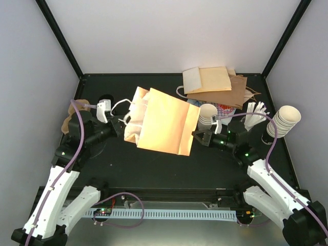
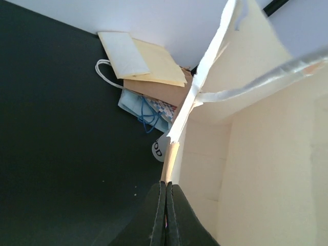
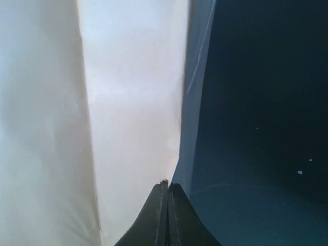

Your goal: Pack the takeout coffee

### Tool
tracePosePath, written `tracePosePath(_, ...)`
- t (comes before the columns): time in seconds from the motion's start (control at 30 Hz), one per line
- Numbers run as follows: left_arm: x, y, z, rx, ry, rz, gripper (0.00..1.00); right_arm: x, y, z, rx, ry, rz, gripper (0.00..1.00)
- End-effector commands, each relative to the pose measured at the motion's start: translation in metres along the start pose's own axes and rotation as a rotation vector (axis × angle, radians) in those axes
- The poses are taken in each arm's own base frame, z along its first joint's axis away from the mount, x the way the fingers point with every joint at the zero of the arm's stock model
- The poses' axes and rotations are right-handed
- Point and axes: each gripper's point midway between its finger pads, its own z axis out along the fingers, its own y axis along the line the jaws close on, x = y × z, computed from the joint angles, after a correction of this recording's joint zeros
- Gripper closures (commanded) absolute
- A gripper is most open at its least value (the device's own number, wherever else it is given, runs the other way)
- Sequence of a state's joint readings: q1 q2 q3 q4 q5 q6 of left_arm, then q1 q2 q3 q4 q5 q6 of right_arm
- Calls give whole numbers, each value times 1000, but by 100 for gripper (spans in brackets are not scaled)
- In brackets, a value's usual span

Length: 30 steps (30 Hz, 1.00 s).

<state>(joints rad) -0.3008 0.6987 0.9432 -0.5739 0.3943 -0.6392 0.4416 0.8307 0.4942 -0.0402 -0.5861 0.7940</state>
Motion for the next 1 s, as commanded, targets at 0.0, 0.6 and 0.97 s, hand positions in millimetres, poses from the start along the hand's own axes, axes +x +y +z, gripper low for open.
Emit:
tracePosePath(0.0,-4,-2,-4,35,-13,9,98,6,-6,-2,-27,14,7,99)
tracePosePath(0.6,-8,15,-6,-11,-25,-12,98,17,-46,-1,65,13,17,99)
tracePosePath(0.97,-7,-15,-7,135,26,39,98,14,-54,-4,153,42,-36,68)
